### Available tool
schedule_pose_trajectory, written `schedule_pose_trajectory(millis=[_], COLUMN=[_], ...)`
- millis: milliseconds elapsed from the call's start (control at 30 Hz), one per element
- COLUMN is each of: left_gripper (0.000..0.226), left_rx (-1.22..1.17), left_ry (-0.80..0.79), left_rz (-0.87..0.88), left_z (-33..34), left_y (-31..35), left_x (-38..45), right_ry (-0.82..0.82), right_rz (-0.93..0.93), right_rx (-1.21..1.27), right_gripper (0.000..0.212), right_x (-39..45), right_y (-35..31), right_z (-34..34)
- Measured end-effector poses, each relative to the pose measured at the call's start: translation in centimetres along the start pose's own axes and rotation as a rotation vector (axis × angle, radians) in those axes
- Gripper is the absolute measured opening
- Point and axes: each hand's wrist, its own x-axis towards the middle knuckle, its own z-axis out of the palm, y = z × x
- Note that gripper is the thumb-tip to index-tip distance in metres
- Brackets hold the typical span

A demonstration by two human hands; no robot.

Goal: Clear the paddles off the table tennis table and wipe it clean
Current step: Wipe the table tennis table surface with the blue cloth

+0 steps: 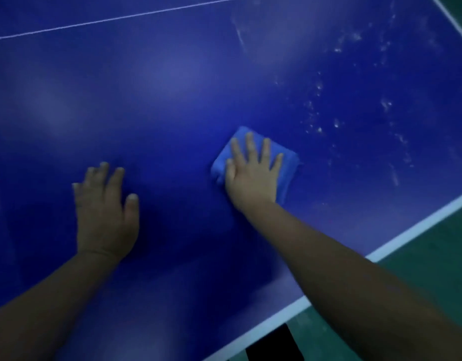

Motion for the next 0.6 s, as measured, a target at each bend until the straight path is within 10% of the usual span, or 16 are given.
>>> schedule_pose_trajectory(millis=[333, 400, 533, 600], left_gripper=[0.061, 0.06, 0.06, 0.06], left_rx=[0.145, 0.16, 0.177, 0.189], left_ry=[-0.197, -0.216, -0.238, -0.246], left_rz=[0.399, 0.397, 0.365, 0.356], left_z=[5.3, 5.4, 5.4, 5.4], left_y=[7.9, 8.0, 8.1, 8.2], left_x=[-1.9, -1.9, -1.7, -1.8], right_ry=[0.056, 0.085, -0.022, 0.0], right_rz=[0.812, 0.671, -0.197, -0.111], right_rx=[0.088, 0.083, -0.095, -0.103], right_gripper=[0.055, 0.055, 0.055, 0.056], right_x=[-9.2, -8.0, -8.5, -7.4], right_y=[21.2, 16.3, 10.2, 15.1], right_z=[-2.6, -1.6, 0.5, -0.4])
